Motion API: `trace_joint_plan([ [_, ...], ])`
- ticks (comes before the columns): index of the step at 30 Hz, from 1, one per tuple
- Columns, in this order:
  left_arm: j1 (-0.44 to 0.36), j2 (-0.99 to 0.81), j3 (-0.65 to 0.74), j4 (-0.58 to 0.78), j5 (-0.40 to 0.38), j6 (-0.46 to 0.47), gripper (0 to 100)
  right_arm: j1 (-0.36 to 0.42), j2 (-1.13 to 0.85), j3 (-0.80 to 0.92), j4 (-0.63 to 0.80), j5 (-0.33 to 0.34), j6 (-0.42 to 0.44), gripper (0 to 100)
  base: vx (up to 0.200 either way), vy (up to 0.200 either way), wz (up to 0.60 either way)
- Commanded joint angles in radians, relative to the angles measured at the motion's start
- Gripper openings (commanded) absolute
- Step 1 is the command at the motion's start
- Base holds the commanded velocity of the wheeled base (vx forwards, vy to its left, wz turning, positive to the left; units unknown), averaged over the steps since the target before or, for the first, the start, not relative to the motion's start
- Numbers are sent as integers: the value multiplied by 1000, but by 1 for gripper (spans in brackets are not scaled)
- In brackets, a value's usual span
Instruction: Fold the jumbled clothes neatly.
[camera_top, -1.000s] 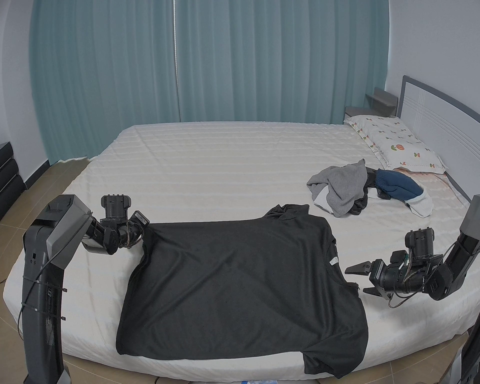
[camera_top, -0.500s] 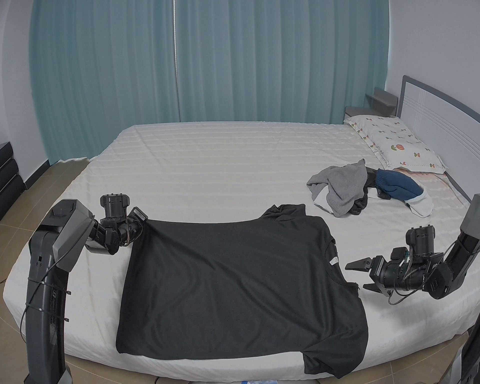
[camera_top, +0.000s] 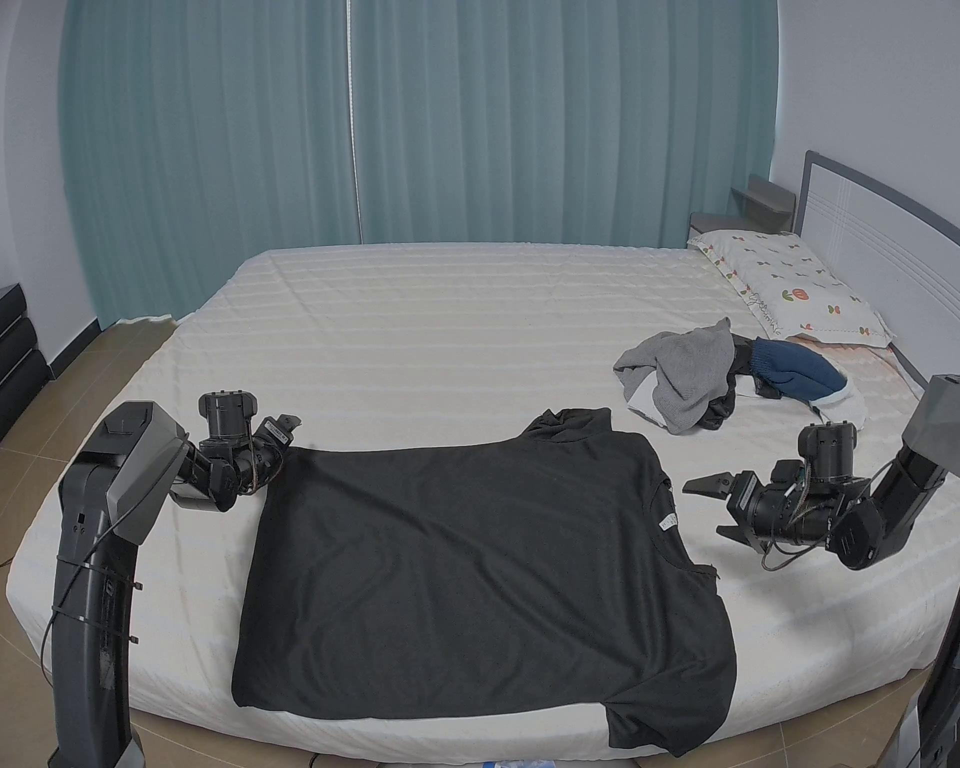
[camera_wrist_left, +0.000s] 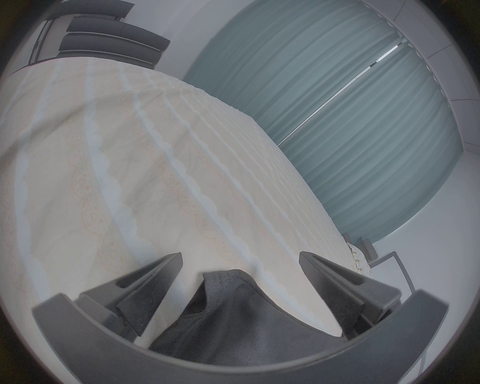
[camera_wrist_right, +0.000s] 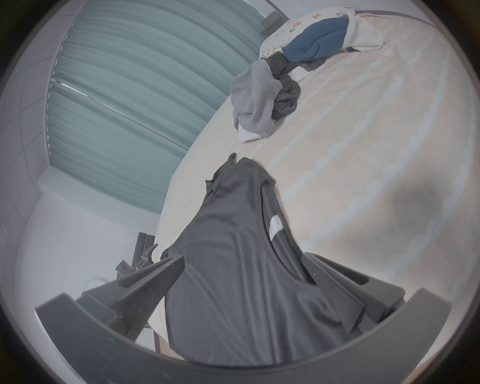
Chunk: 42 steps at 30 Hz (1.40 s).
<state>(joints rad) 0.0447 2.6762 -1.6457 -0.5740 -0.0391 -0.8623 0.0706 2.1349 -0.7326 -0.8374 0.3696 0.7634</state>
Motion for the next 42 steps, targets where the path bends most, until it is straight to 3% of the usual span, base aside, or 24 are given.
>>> trace_joint_plan([
  [1,1,-1,6,3,-4,0,100,12,114,-166,80,-26,5,100,0,0,0],
  [8,-3,1,0,8,-7,6,100,38,138,-222,83,-24,10,100,0,0,0],
  [9,-3,1,0,8,-8,8,0,40,140,-226,83,-24,8,100,0,0,0],
  [18,-2,18,-25,-1,1,11,0,34,188,-309,104,-32,1,100,0,0,0],
  [27,20,60,-134,-49,130,-9,0,26,260,-505,202,-40,-1,100,0,0,0],
  [34,27,65,-132,-121,134,-10,0,47,365,-650,235,-103,-6,100,0,0,0],
  [42,41,71,-134,-150,142,-10,0,72,448,-772,242,-107,-6,100,0,0,0],
])
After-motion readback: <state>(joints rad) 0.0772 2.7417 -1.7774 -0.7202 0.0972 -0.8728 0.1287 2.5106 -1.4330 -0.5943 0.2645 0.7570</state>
